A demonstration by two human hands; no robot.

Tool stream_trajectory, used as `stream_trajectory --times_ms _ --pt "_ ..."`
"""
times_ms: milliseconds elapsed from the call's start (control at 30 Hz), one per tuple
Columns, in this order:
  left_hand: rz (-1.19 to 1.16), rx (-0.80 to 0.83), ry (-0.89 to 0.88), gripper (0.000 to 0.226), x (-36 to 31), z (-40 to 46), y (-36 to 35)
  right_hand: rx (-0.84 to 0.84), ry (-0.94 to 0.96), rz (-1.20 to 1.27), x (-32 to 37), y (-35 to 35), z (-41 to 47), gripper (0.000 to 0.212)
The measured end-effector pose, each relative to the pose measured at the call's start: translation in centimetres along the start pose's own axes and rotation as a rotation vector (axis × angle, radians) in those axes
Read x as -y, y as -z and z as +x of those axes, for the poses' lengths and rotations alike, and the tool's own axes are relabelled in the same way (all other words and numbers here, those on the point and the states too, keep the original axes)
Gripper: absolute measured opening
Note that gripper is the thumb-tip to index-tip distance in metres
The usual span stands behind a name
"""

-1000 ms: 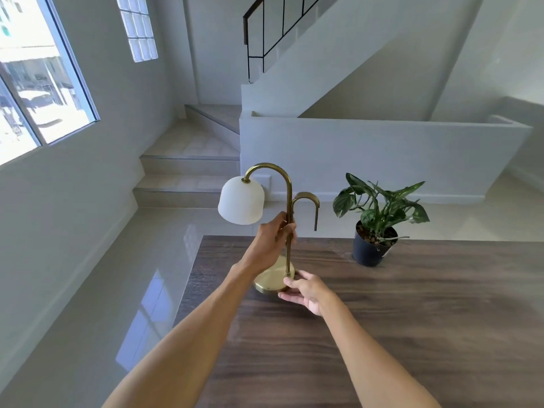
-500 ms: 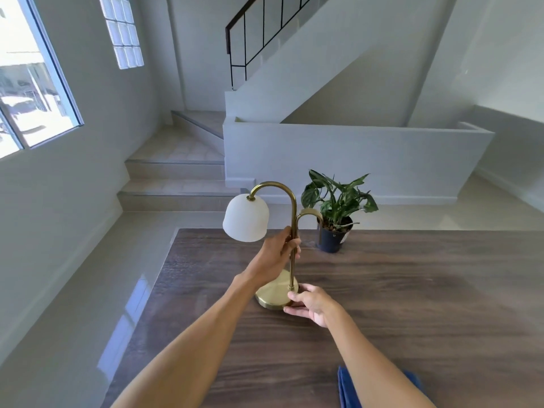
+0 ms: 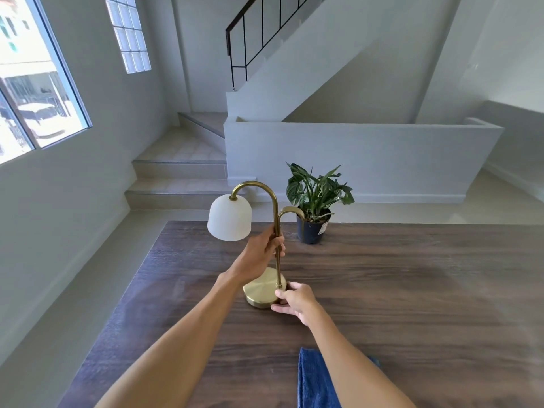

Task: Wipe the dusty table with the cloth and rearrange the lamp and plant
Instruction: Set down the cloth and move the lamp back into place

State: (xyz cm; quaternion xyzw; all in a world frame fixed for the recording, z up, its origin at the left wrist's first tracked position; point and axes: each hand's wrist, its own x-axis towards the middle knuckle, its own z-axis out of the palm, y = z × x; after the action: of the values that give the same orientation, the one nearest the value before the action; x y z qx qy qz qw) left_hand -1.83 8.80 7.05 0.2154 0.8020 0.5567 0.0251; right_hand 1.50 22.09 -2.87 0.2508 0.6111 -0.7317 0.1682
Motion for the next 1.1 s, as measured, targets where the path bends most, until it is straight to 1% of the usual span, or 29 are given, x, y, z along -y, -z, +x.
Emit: stream_trajectory --times_ms 133,267,333,467,533,633,700,767,800,867,900,933,1000,1033,1100 --pt "0.044 0.008 -0.016 0.018 0.6 0.3 -0.1 -0.044 0.020 0.008 -0.3 -0.3 0.9 0.040" --pt "0.042 0.003 -0.024 0.018 0.9 0.6 0.0 -0.062 0.035 0.040 -0.3 -0.5 1.7 0.048" --pt "0.045 -0.015 -0.029 0.017 0.9 0.7 0.0 -0.080 0.052 0.015 -0.1 -0.3 1.9 0.045" --pt "0.072 0.000 -0.054 0.017 1.3 1.0 0.1 -0.100 0.062 -0.045 0.2 -0.1 2.2 0.039" --pt "0.058 0.004 -0.043 0.016 1.5 1.2 0.1 -0.088 0.059 -0.026 0.2 0.2 2.4 0.038" --pt "0.038 -0.009 -0.036 0.011 1.8 1.2 0.2 -0.017 0.044 -0.018 0.5 0.8 2.3 0.040" --pt "0.110 -0.030 -0.032 0.008 1.7 1.1 0.2 0.032 0.039 -0.056 0.8 1.6 1.9 0.042" --pt "0.291 -0.108 -0.014 0.011 1.4 0.9 0.1 0.051 0.054 -0.110 1.4 2.8 1.4 0.042" --pt "0.385 -0.190 0.010 0.015 1.0 0.5 0.0 0.049 0.066 -0.146 1.8 3.6 1.1 0.040" --pt "0.511 -0.364 0.055 0.031 0.5 -0.5 -0.2 0.029 0.096 -0.249 2.6 5.1 0.7 0.036" --pt "0.555 -0.398 0.075 0.040 0.7 -1.1 -0.4 0.012 0.109 -0.307 3.0 5.9 0.6 0.034" --pt "0.589 -0.387 0.096 0.049 0.9 -1.6 -0.8 -0.006 0.122 -0.354 3.4 6.6 0.4 0.032" --pt "0.621 -0.268 0.134 0.055 1.4 -2.8 -2.3 -0.044 0.151 -0.399 4.0 8.4 0.0 0.030" --pt "0.627 -0.196 0.143 0.052 1.6 -3.2 -3.0 -0.066 0.162 -0.412 4.2 9.1 -0.3 0.029" --pt "0.614 -0.078 0.134 0.040 1.9 -3.7 -4.5 -0.107 0.178 -0.448 4.8 10.6 -0.9 0.028"
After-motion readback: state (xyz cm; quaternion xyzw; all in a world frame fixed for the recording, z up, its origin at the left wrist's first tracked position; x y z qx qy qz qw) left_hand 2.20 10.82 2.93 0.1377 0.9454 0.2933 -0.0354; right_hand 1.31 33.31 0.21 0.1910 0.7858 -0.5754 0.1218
